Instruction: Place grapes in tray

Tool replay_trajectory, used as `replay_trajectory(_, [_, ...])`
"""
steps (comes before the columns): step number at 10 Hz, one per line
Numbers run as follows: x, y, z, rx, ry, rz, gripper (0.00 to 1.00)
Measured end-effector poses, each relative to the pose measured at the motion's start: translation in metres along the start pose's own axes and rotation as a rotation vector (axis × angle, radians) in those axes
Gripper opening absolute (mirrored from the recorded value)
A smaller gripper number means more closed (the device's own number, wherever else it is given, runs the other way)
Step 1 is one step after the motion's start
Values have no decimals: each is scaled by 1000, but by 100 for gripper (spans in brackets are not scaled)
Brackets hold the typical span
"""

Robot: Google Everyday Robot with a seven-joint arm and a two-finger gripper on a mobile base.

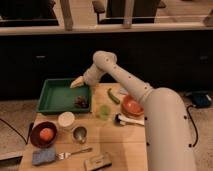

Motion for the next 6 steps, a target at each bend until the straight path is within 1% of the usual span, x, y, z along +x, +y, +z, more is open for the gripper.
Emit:
replay_trajectory(2, [1, 0, -1, -31, 5, -6, 80])
replay_trajectory(3, [1, -2, -1, -52, 9, -12, 80])
replay_trajectory(6, [2, 0, -2, -53, 11, -10, 80])
